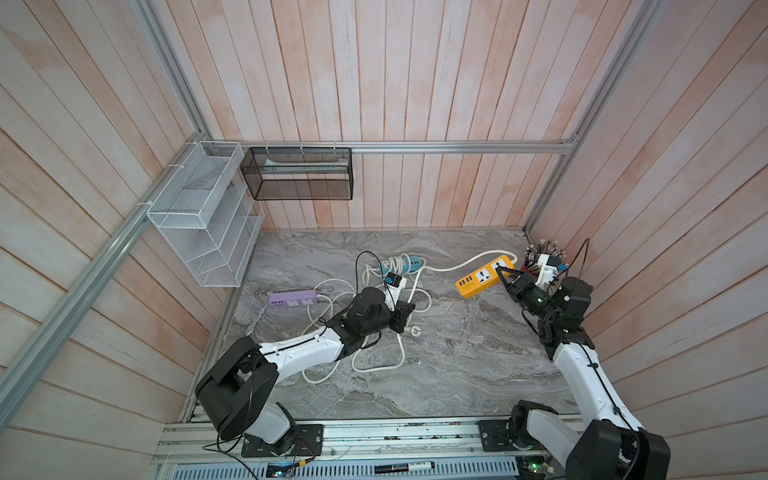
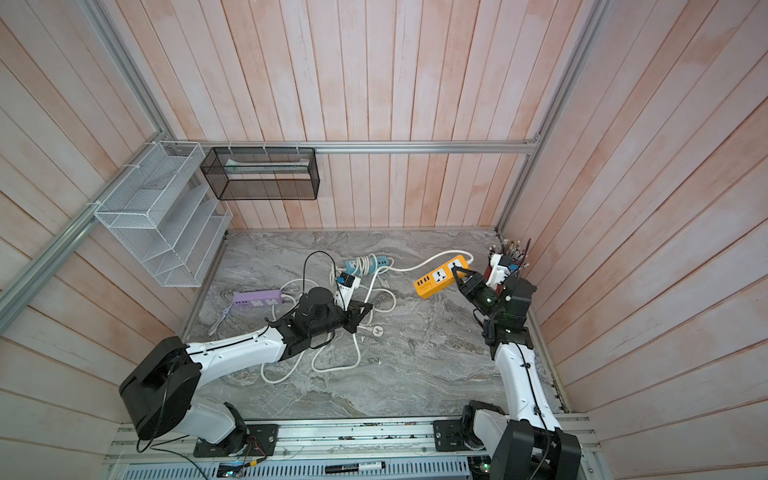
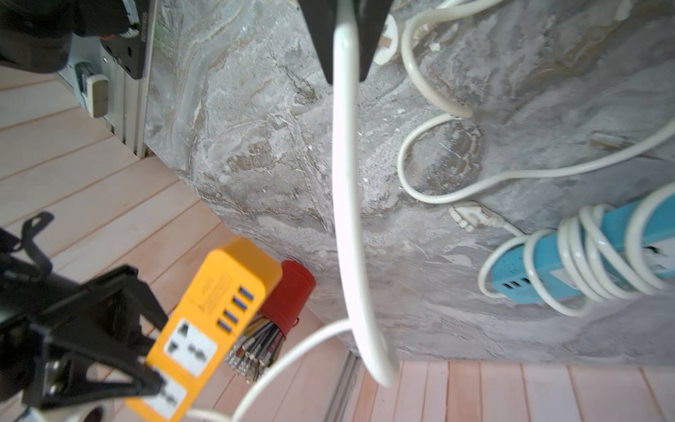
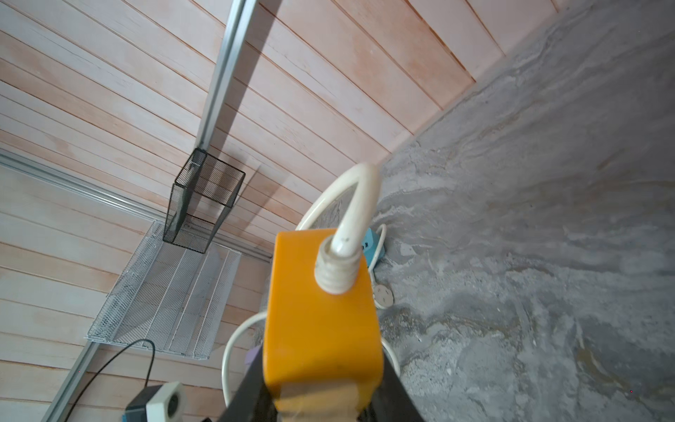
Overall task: Unwrap the cord wrapped around the power strip
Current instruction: Unwrap the power cord from the power strip.
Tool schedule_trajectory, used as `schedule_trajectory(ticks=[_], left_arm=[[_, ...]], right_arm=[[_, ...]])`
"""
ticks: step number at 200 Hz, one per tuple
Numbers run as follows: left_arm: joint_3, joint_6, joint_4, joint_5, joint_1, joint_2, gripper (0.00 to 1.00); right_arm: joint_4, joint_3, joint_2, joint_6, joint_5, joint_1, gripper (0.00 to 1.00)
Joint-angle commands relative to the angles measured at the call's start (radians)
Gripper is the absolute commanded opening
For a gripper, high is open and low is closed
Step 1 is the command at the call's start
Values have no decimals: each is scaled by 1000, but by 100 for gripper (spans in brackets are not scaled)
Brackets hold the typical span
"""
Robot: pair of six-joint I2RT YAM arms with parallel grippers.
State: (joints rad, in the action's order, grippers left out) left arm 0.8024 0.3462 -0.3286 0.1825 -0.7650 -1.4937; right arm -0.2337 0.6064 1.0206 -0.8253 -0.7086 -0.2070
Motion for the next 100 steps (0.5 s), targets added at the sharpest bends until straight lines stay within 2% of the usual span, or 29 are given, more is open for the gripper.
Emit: schedule_trajectory(ticks=[1, 20, 47, 51, 59, 100], left_arm=[[63, -35, -22, -34, 25, 42, 39], [97, -55, -2, -28, 30, 41, 69], [111, -48, 6, 0, 30, 41, 83], [108, -46, 8, -2, 30, 45, 92], [100, -44, 6, -11, 30, 55, 99], [62, -41, 38, -69, 59, 122, 100]], right_arm=[[133, -13, -26, 137, 0, 10, 0], [180, -61, -43, 162, 41, 11, 0], [202, -131, -29, 169, 65, 12, 0], [201, -145, -27, 167, 69, 12, 0], [199, -168, -22, 164, 85, 14, 0], [147, -244, 35, 155, 127, 33, 0]])
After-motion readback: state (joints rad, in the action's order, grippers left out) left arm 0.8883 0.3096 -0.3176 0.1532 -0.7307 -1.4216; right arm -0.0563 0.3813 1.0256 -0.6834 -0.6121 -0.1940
